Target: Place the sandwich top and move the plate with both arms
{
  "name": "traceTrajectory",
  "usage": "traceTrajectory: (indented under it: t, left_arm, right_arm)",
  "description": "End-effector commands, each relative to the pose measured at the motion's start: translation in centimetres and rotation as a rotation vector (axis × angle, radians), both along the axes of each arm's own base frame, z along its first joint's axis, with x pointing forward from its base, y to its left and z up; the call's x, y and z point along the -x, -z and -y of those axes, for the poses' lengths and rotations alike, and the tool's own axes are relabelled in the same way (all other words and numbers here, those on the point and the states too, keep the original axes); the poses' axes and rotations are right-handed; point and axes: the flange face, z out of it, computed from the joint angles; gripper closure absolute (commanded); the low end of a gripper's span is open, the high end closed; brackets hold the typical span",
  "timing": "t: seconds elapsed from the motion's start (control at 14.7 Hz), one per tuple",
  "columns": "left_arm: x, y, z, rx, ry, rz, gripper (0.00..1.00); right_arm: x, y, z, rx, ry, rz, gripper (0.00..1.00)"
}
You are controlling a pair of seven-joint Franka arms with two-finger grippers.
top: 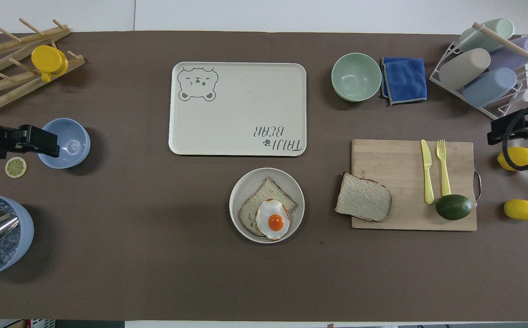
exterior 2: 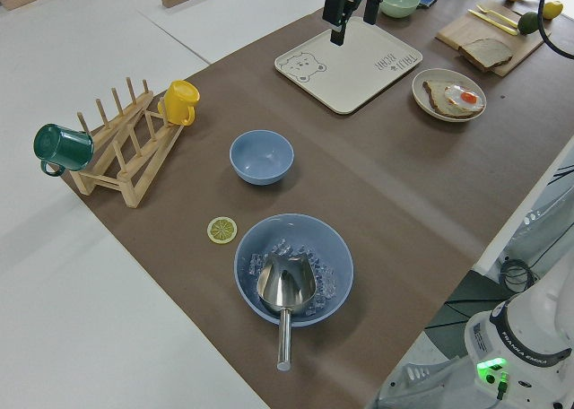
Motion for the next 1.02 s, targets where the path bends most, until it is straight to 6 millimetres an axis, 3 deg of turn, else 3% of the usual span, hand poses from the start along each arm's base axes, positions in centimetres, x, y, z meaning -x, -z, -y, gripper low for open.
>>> traceTrajectory:
  t: [0.0,0.54,0.68,0.75,0.82,0.88,0.95]
  left_arm:
    - [0.0,0.1,-0.2,0.003,-0.013,-0.002,0.00]
    - [0.0,0.1,-0.2,0.003,-0.013,-0.002,0.00]
    - [0.0,0.1,-0.2,0.003,-0.013,-0.002,0.00]
    - [0.0,0.1,-0.2,0.003,-0.013,-0.002,0.00]
    - [0.0,0.1,-0.2,0.003,-0.013,-0.003,0.00]
    - [0.0,0.1,-0.2,0.003,-0.013,-0.002,0.00]
    - [0.0,0.1,-0.2,0.003,-0.013,-0.002,0.00]
  right_arm:
    - [-0.2,-0.1,0.2,0.008,-0.025,0.001,0.00]
    - [0.8,0.0,-1.4,-0.012,-0.066,-0.031,0.00]
    - [0.2,0.1,-5.2,-0.013,-0.136,0.016,0.00]
    - [0.3,1.6,-8.0,0.001,-0.173,0.010,0.00]
    - [0.6,3.0,-12.2,0.041,-0.184,-0.003,0.00]
    - [0.6,4.3,-14.8,0.096,-0.138,-0.014,0.00]
    - [0.1,6.9,-17.9,0.133,-0.097,-0.042,0.00]
